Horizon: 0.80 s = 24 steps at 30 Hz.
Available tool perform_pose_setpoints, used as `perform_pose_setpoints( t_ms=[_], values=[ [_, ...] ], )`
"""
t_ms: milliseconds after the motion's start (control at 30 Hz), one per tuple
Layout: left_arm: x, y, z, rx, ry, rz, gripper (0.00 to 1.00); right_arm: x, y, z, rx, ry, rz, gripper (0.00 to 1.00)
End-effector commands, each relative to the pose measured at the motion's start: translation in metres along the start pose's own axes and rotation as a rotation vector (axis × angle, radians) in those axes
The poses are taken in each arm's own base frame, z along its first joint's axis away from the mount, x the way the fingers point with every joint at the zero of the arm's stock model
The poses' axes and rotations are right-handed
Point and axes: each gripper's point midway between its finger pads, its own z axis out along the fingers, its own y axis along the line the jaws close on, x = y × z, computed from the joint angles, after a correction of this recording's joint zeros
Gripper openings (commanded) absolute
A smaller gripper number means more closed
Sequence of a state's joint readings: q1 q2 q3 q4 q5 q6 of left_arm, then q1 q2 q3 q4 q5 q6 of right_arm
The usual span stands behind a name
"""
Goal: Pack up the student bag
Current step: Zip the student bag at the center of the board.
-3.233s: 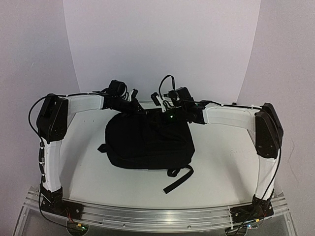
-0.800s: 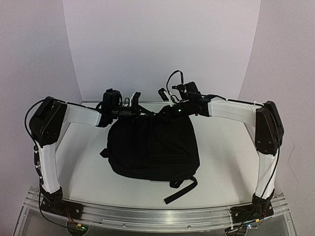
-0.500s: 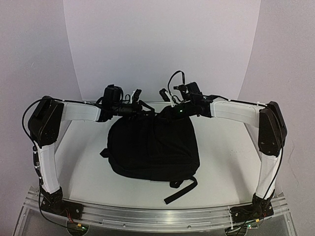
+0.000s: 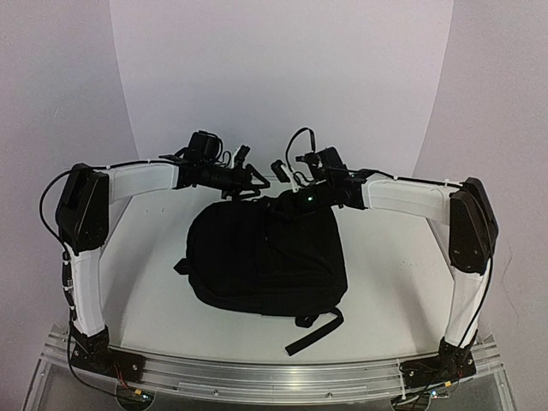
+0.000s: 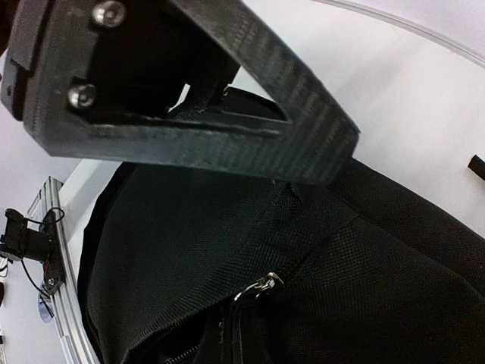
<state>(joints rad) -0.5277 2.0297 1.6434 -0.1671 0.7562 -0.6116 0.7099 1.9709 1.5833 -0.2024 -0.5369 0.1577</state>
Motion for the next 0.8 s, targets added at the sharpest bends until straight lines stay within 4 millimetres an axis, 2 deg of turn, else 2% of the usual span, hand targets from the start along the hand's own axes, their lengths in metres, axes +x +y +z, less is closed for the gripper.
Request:
perform_pose_setpoints(
  t_ms=[0, 133, 233, 433, 567, 767],
  values=[
    [0.013, 0.013, 0.011, -0.105, 0.073, 0.018, 0.55, -0.023, 0.026, -0.017, -0.034, -0.061, -0.049, 0.00],
    [0.019, 0.010, 0.016, -0.111, 0.090, 0.032, 0.60, -0.024, 0.025, -0.016, -0.031, -0.062, -0.050, 0.00],
    [0.022, 0.011, 0.019, -0.110, 0.097, 0.039, 0.60, -0.024, 0.023, -0.015, -0.022, -0.062, -0.051, 0.00],
    [0.026, 0.010, 0.026, -0.094, 0.121, 0.042, 0.23, -0.023, 0.020, -0.012, 0.001, -0.063, -0.047, 0.00],
    [0.024, 0.007, 0.023, -0.095, 0.103, 0.062, 0.03, -0.025, 0.019, -0.013, 0.025, -0.070, -0.028, 0.00],
    [0.017, 0.013, 0.021, -0.129, 0.049, 0.071, 0.00, -0.021, 0.024, -0.017, 0.075, -0.049, -0.002, 0.00]
  ],
)
